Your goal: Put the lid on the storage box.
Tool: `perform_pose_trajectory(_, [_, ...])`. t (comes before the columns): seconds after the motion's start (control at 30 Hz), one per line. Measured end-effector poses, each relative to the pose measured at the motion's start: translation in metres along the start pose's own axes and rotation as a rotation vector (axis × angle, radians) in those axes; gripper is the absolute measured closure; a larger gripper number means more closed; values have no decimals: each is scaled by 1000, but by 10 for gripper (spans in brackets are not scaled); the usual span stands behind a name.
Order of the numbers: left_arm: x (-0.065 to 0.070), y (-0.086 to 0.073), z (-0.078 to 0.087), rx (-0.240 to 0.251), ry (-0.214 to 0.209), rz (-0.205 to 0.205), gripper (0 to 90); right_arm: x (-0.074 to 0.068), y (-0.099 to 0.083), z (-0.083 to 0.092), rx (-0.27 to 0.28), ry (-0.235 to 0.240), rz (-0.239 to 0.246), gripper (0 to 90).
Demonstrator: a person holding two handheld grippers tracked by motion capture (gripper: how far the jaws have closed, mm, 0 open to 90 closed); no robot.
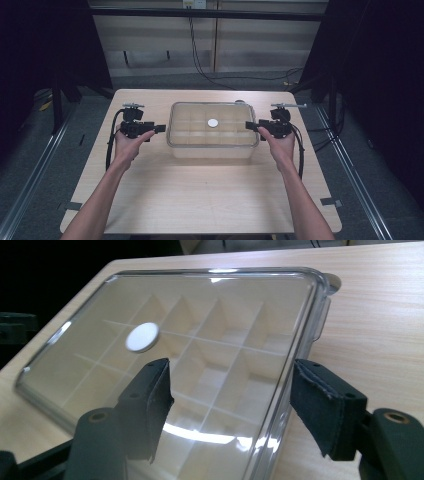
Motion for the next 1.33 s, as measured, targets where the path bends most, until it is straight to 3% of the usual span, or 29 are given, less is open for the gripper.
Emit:
perform_pose_trajectory(0.07, [0, -2, 3, 4, 1, -10, 417, -2, -5, 8, 9, 24, 3, 327])
perform_pose_trajectory(0.1, [0, -6, 8, 14, 26, -14, 417, -3, -8, 11, 7, 29, 7, 327])
perform_pose_trajectory(0.13, [0, -6, 8, 14, 26, -14, 408, -3, -8, 11, 7, 29, 7, 327])
perform_pose_trajectory(0.17, [-2, -12, 14, 27, -8, 15, 406, -3, -16, 17, 7, 25, 16, 327])
perform_pose_trajectory(0.23, [-2, -14, 16, 24, 1, 7, 406, -3, -20, 20, 11, 32, 14, 327])
perform_pose_trajectory(0.27, [-2, -21, 22, 25, 20, -20, 406, -4, -27, 27, 14, 31, 30, 328])
perform_pose_trajectory(0.47, [-2, -38, 40, 51, 67, -56, 409, -8, -46, 46, 27, 42, 30, 332])
perform_pose_trajectory(0.6, [2, -49, 53, 56, 50, -71, 388, -13, -63, 56, 32, 79, 10, 331])
perform_pose_trajectory(0.9, [17, -82, 73, 72, 16, -77, 348, -23, -96, 82, 67, 92, -1, 328])
perform_pose_trajectory(0.97, [16, -90, 75, 59, -3, -58, 331, -24, -102, 86, 69, 100, -23, 323])
perform_pose_trajectory(1.0, [16, -94, 75, 58, 10, -48, 327, -26, -104, 89, 71, 113, -32, 323])
perform_pose_trajectory(1.17, [15, -108, 84, 54, -2, -38, 324, -33, -117, 103, 87, 101, -29, 313])
perform_pose_trajectory(1.23, [16, -117, 91, 43, 19, -58, 323, -32, -123, 108, 95, 87, -30, 312])
perform_pose_trajectory(1.33, [18, -123, 95, 55, 7, -42, 321, -28, -130, 110, 91, 70, -34, 295])
Point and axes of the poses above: each handheld gripper's, and its own axes: z roughly backward along the jaws, y roughly out of its top, x roughly to its right, the point moved 2 cm from there along -z, roughly forward along the jaws, and after that the axes turned 2 degrees about x, right-handed, at the moved point
